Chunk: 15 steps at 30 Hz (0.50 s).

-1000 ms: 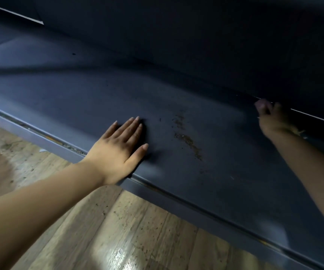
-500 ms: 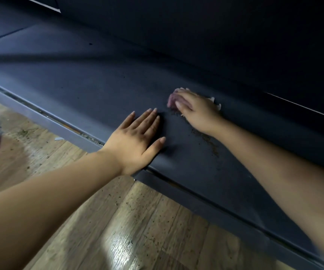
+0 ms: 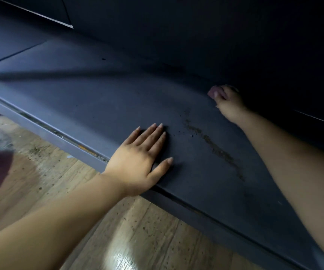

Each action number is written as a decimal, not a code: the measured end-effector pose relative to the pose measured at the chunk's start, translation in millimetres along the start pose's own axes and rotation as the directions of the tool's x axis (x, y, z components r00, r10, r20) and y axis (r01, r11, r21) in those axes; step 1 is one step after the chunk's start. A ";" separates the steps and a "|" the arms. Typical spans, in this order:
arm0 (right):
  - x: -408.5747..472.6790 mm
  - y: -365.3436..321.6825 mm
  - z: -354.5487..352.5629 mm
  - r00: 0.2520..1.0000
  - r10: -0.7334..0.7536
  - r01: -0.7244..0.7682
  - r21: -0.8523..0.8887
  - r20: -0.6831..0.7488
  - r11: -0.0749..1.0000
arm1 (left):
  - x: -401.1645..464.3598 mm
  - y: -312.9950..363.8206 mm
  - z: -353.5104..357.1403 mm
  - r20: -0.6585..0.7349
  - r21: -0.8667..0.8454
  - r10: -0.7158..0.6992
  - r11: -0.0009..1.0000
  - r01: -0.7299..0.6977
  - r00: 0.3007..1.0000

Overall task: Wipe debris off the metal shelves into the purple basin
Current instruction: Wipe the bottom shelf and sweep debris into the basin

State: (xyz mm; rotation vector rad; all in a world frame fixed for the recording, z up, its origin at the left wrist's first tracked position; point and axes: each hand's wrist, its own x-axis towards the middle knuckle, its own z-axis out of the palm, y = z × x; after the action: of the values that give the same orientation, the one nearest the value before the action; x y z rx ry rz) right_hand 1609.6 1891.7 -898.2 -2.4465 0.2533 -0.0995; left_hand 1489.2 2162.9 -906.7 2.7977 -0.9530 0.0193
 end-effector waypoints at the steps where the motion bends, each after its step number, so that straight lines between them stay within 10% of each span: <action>1: 0.6 -9.7 7.4 0.998 -0.049 0.049 -0.008 0.043 0.999 | 0.2 -1.4 -0.2 -0.009 -0.006 0.003 1.000 -0.003 1.000; 7: -50.4 -50.0 44.0 0.909 -0.360 0.368 -0.001 0.211 0.930 | 1.7 -2.4 2.2 -0.032 -0.036 0.007 0.999 -0.008 0.999; 15: -144.3 21.0 -58.0 0.992 0.100 -0.096 0.043 -0.081 0.994 | -7.0 -25.8 -11.7 -0.062 0.018 0.105 0.994 -0.104 0.992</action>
State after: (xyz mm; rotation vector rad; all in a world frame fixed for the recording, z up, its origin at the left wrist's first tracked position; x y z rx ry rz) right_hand 1457.3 1869.8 -867.5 -2.3901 0.4041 -0.1621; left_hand 1499.8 2189.2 -900.1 2.7394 -1.0872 0.1291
